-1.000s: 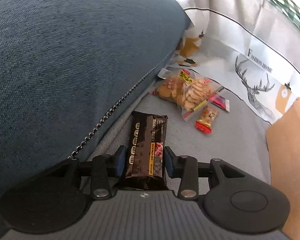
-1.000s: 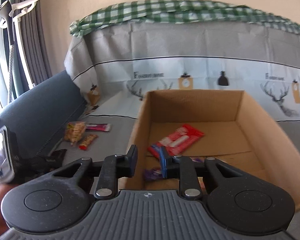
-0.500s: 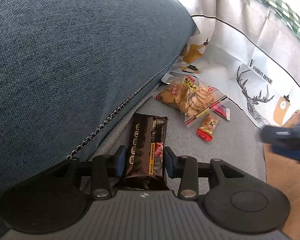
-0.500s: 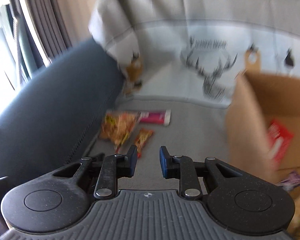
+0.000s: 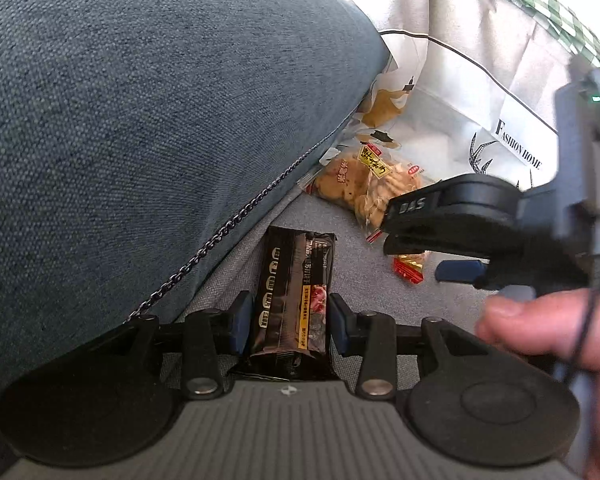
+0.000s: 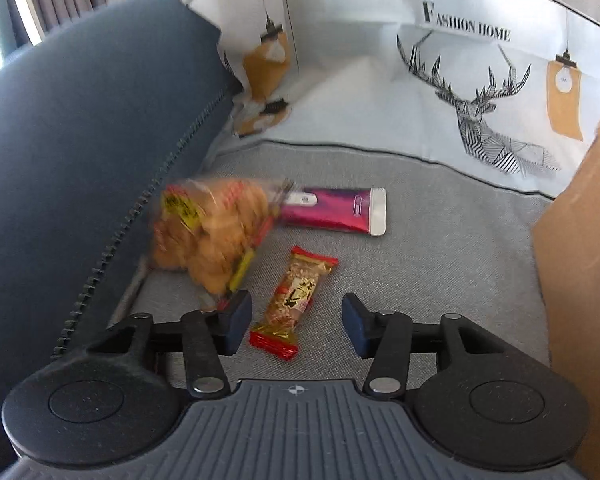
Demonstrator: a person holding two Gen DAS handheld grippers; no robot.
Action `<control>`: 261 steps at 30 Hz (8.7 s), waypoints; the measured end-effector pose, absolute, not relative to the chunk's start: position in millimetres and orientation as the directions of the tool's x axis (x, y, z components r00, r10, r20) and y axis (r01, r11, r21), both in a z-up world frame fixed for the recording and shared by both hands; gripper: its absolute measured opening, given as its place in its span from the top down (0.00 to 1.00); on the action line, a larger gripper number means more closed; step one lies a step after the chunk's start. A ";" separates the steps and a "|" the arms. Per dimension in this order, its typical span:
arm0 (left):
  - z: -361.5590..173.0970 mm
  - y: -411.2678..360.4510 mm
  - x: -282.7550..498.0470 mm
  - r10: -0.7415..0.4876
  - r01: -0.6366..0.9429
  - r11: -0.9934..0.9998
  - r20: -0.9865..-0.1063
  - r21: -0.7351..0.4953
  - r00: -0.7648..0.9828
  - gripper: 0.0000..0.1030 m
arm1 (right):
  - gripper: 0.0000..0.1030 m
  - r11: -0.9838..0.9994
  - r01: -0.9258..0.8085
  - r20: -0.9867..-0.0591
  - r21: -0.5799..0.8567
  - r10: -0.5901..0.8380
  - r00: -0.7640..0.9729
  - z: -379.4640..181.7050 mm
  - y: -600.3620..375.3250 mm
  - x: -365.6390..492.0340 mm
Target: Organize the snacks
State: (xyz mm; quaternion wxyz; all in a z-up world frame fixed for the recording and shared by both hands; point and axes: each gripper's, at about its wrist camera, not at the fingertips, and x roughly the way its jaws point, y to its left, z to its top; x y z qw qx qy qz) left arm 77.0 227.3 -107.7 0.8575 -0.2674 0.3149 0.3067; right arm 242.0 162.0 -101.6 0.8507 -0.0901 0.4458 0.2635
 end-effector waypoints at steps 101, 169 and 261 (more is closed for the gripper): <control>-59.2 169.2 23.9 0.034 -0.310 0.919 -0.735 -0.243 0.677 0.59 | 0.81 0.709 -0.703 -0.714 0.048 0.517 0.473 -45.4 -21.6 27.4; 5.5 83.7 58.4 0.125 -0.299 0.930 -0.579 -0.216 0.806 0.59 | 0.81 0.918 -0.350 -0.306 0.185 0.393 0.867 36.9 -131.4 80.9; -97.6 154.4 52.5 0.114 -0.269 0.963 -0.916 0.007 0.384 0.59 | 0.83 0.892 -0.451 -0.706 0.002 0.321 0.632 -80.5 7.3 72.1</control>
